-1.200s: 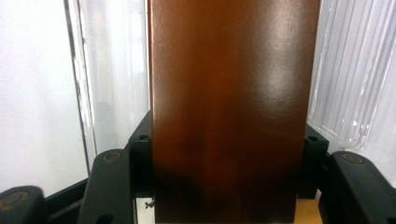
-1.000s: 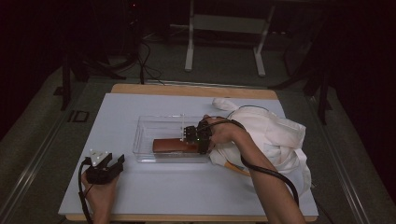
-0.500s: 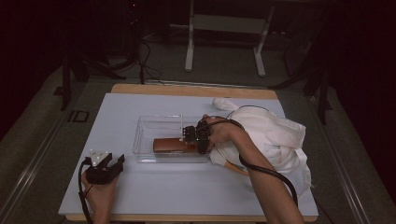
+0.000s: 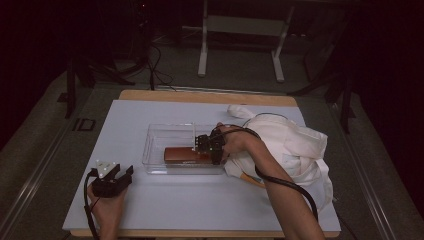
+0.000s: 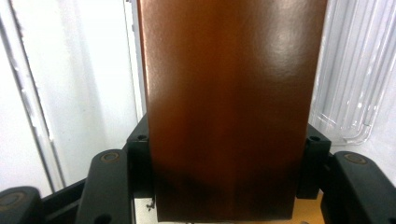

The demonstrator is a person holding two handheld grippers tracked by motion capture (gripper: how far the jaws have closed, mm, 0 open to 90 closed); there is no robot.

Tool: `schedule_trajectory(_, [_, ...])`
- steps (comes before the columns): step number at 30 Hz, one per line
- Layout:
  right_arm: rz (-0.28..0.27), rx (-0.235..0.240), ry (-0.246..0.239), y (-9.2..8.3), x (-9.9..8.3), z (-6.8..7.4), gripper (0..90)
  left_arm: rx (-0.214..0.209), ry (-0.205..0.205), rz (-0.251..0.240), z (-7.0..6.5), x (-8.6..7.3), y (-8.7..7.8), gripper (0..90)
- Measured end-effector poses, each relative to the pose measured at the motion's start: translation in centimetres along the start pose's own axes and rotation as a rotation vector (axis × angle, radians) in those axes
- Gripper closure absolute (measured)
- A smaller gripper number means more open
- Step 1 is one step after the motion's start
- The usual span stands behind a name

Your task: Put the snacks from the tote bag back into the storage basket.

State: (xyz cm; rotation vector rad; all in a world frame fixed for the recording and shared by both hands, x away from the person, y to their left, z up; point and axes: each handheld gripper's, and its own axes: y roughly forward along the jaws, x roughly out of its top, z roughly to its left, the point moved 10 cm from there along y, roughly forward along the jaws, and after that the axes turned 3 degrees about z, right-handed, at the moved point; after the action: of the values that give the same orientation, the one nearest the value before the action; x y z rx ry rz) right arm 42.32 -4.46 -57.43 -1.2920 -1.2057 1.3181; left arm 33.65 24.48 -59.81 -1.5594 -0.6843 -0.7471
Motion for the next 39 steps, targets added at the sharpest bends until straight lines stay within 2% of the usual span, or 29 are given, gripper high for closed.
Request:
schedule_trajectory(7, [0.021, 0.015, 0.021, 0.1, -0.1, 0.1, 39.6, -0.001, -0.001, 0.0, 0.0, 0.0, 0.0, 50.8])
schedule_trajectory(10, [0.024, 0.007, 0.027, 0.1, -0.2, -0.1, 36.9, -0.001, -0.001, 0.0, 0.0, 0.0, 0.0, 50.7])
schedule_trajectory(13, [0.009, 0.013, 0.03, -0.1, -0.3, -0.1, 32.5, -0.001, 0.0, 0.0, 0.0, 0.0, 0.0, 50.8])
schedule_trajectory(18, [-0.005, -0.004, 0.027, -0.4, -0.4, -0.3, 26.0, -0.001, 0.0, -0.001, 0.0, 0.0, 0.0, 50.7])
schedule_trajectory(39, [-0.108, -0.027, 0.021, -3.1, -0.7, -0.5, 26.8, 0.0, 0.002, -0.001, 0.0, 0.0, 0.0, 50.7])
